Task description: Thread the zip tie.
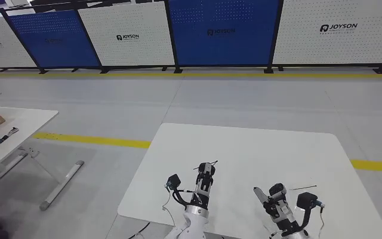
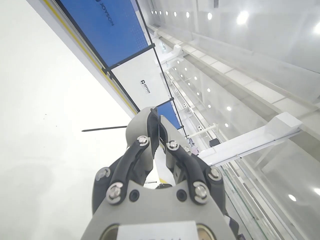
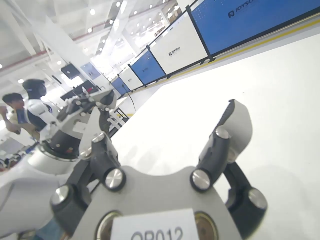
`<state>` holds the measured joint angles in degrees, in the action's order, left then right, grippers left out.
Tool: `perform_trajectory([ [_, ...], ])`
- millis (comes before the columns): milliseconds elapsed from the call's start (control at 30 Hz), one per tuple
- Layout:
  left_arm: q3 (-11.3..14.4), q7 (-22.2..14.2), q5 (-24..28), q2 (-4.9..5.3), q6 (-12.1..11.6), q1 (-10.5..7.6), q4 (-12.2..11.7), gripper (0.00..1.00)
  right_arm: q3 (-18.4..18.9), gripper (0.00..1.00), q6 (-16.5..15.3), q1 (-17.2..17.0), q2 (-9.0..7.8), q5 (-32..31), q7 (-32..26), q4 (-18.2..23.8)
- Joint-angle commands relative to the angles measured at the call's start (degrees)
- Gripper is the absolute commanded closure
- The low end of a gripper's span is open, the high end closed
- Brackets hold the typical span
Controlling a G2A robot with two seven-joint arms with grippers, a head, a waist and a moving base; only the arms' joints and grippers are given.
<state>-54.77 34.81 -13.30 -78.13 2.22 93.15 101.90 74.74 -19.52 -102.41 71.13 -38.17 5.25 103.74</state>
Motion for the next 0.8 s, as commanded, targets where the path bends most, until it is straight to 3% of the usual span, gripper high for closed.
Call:
perform_trajectory([
  [0,0.17,-0.54,1.28,-0.19,-0.07,-0.13,-0.44,1.0,0.89,0.0,0.04,-0.69,-0.53,4.67,-0.81,1.08],
  [333,0.17,-0.54,1.28,-0.19,-0.07,-0.13,-0.44,1.0,0.89,0.0,0.04,-0.69,-0.53,4.67,-0.81,1.08],
  [467,0.02,0.25,-0.02,-0.39,0.99,-0.44,-0.78,1.0,0.8,0.0,0.69,-0.44,-0.46,4.82,-0.54,1.17],
  [600,-0.59,0.5,0.16,-0.59,1.46,-0.67,-1.34,1.0,2.08,0.0,0.04,-1.58,-0.46,9.83,1.28,2.96],
  [767,-1.08,0.99,-0.07,-0.82,1.84,-0.62,-1.79,1.0,5.71,0.0,0.05,-3.35,-0.73,20.38,1.76,4.54],
])
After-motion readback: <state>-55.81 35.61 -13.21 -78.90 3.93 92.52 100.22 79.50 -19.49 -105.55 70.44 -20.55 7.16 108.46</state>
